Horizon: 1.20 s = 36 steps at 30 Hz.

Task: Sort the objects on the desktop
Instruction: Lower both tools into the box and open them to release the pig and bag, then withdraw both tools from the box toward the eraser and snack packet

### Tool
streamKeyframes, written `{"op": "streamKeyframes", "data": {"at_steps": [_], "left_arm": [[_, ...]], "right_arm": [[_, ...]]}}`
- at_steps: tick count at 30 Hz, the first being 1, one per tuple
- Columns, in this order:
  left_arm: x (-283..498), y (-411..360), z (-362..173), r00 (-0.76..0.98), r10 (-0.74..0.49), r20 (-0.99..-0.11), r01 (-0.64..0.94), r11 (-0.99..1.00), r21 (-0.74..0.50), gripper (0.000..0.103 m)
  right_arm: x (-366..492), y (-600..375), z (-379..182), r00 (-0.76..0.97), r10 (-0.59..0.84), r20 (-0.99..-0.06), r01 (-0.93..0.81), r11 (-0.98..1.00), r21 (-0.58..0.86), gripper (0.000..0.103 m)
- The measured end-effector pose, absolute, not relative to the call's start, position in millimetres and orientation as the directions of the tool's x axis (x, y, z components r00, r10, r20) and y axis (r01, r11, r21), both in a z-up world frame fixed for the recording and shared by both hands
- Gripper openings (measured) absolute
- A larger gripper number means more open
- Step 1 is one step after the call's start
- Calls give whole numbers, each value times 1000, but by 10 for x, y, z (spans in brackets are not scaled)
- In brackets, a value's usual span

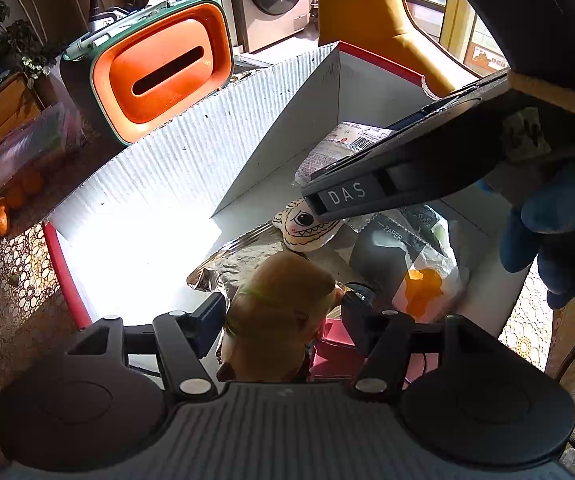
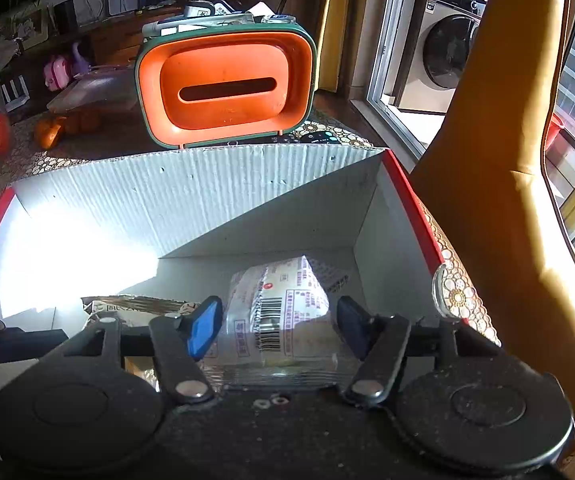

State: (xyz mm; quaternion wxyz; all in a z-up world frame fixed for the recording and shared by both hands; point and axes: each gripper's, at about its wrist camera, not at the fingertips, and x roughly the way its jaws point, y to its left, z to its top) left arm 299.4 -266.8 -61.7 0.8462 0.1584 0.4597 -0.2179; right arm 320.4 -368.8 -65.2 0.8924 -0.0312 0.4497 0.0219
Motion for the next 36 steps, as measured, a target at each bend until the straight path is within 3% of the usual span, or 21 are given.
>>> {"op": "streamKeyframes", "data": {"at_steps": [4,6,33,36], "left_arm": [[2948,-2612,-546,501,-246,-830,499,866,45,70],[2909,-2582,-492,513,-258,-819,493,869,36,73],[2155,-1945,155,608,-373,-701,459,885,-73,77],[2075,-1823,191,618,-371,-693,453,889,-71,85]], "right_arm": [[3177,-3682,-624,599,4,-801,-62,997,-41,72],[3156,-3684,-589,609,-1,-793,-54,998,-43,81],[2430,-3475,143,720,74,-690,-87,996,16,96],[2346,-3416,199,728,93,-679,-96,995,34,96]]}}
